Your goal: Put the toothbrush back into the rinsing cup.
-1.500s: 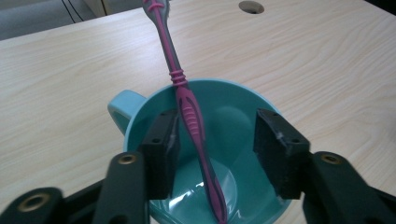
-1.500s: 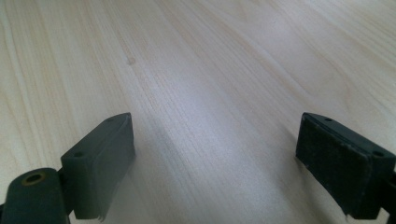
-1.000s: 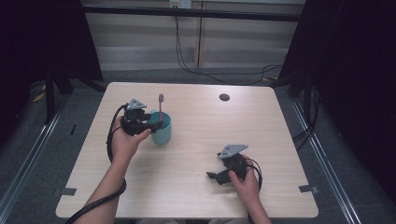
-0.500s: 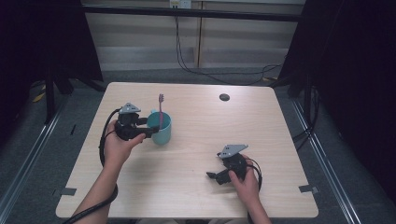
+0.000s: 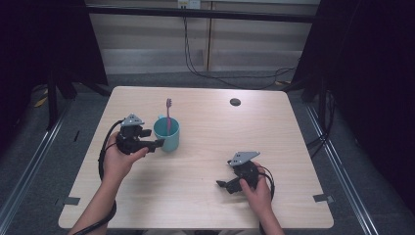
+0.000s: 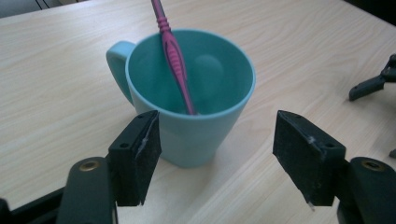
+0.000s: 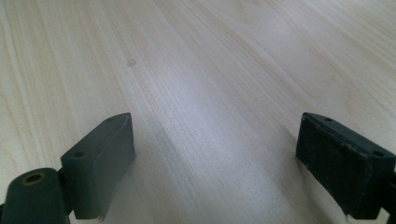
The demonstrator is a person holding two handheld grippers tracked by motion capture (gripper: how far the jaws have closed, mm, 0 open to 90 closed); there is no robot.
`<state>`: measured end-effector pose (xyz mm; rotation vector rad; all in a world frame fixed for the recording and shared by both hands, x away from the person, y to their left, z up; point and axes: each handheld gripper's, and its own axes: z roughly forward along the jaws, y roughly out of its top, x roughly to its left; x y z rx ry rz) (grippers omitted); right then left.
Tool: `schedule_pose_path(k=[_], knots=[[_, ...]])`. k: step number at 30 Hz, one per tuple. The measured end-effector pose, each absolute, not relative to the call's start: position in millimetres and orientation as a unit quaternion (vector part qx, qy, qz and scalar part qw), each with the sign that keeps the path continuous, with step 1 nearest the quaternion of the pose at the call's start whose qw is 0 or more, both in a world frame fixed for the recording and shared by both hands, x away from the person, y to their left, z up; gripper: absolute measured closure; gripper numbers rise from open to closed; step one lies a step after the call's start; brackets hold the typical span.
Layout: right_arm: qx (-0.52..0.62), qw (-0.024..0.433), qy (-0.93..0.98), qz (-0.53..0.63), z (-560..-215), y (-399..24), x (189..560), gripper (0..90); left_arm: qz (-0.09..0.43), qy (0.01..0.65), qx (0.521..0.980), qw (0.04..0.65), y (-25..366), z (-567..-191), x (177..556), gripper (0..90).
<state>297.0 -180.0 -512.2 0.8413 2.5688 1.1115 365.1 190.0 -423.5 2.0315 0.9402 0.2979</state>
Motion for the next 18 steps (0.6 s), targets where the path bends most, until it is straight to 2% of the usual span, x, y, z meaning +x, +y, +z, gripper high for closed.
schedule_pose_path(k=[18], knots=[[0.286,0.109,0.874,0.378,-512,-180,297,11.2,0.111,0.383,0.818,0.415,195,-451,354,25.5]])
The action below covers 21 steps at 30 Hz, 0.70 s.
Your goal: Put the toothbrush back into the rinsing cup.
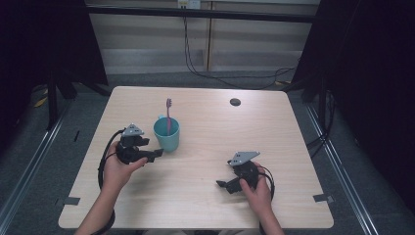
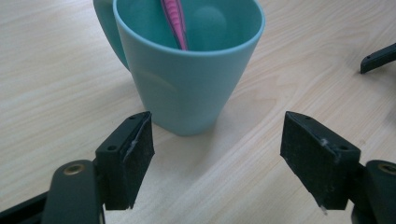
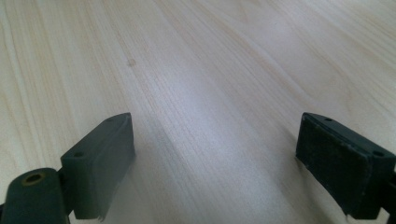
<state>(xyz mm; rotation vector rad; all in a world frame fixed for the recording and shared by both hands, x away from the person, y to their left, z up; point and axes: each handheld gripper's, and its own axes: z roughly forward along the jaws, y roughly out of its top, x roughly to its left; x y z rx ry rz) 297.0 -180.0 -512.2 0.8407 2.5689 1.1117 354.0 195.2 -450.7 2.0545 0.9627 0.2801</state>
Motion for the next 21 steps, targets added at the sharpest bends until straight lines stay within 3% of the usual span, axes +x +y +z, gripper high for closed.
schedule_pose_path(k=[21], knots=[[0.286,0.109,0.874,0.378,-512,-180,297,11.1,0.099,0.392,0.828,0.388,194,-485,344,22.8]])
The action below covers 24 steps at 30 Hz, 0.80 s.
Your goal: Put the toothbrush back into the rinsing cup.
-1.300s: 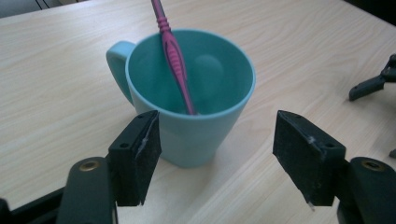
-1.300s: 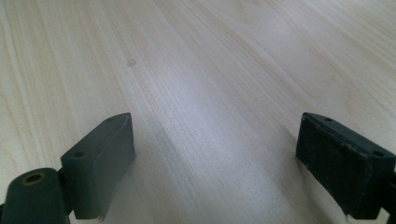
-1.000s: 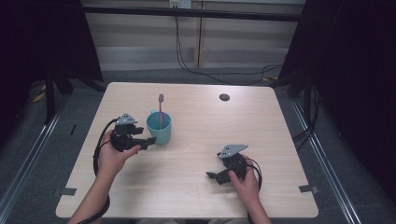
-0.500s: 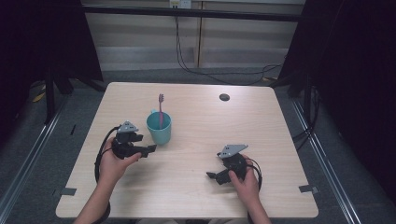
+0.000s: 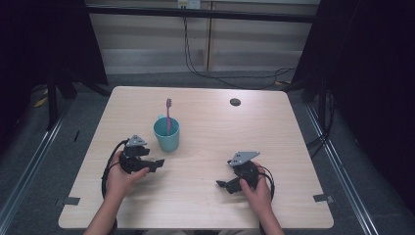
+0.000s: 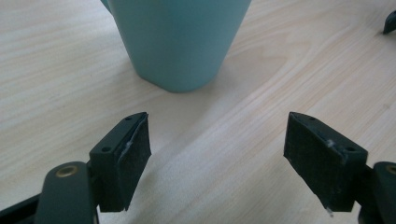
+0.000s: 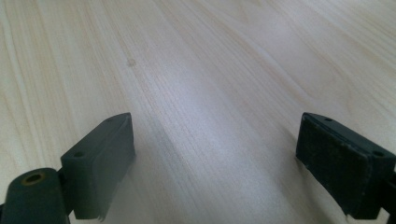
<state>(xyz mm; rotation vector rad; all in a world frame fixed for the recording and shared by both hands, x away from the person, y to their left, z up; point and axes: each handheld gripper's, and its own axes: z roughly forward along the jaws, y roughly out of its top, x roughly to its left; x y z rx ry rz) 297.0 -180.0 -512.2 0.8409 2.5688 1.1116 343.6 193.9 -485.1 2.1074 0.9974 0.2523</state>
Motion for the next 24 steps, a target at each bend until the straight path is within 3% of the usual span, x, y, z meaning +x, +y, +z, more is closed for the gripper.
schedule_pose_path(k=[24], knots=[[0.286,0.109,0.874,0.378,-512,-180,297,11.1,0.124,0.391,0.832,0.374,195,-506,337,21.1]])
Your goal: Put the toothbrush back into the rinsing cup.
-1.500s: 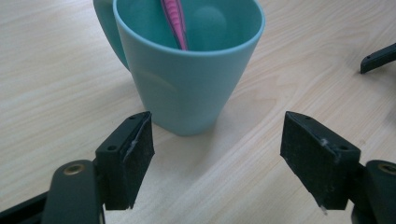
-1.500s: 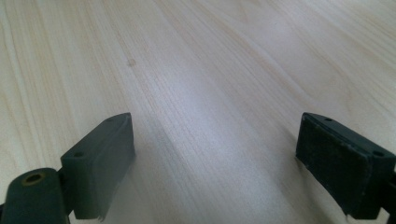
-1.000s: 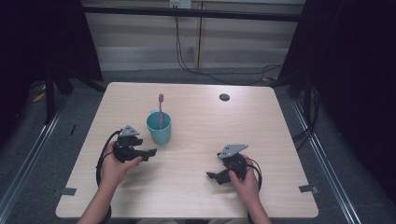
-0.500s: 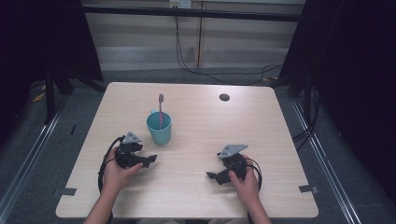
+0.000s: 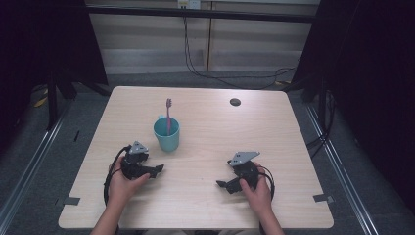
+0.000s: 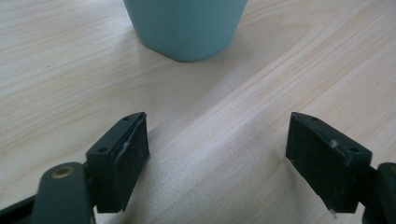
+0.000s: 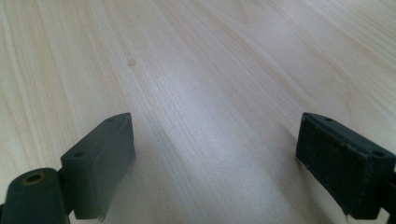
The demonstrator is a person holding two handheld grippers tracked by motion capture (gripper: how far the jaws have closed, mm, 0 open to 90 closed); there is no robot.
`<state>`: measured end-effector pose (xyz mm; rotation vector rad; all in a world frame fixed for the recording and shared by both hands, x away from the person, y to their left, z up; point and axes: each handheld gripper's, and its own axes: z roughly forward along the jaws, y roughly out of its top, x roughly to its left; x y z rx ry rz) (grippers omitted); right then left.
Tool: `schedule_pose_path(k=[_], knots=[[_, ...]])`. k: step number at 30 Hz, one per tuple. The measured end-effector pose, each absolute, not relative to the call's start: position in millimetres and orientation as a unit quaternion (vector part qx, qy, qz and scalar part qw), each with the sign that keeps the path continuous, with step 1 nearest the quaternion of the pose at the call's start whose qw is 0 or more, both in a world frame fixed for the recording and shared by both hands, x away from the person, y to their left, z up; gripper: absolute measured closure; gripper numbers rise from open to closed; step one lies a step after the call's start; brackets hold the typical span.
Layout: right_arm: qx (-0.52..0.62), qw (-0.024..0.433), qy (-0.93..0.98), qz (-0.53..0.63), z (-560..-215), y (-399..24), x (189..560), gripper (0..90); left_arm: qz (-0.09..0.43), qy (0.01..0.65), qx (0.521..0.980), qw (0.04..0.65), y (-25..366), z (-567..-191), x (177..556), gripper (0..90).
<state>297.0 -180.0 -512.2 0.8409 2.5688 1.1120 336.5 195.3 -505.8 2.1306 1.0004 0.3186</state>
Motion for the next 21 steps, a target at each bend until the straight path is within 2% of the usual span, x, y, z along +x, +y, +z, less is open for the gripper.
schedule_pose_path(k=[21], knots=[[0.286,0.109,0.874,0.378,-512.2,-180.0,297.1,11.1,0.146,0.361,0.846,0.365,193.6,-509.6,333.3,16.0]])
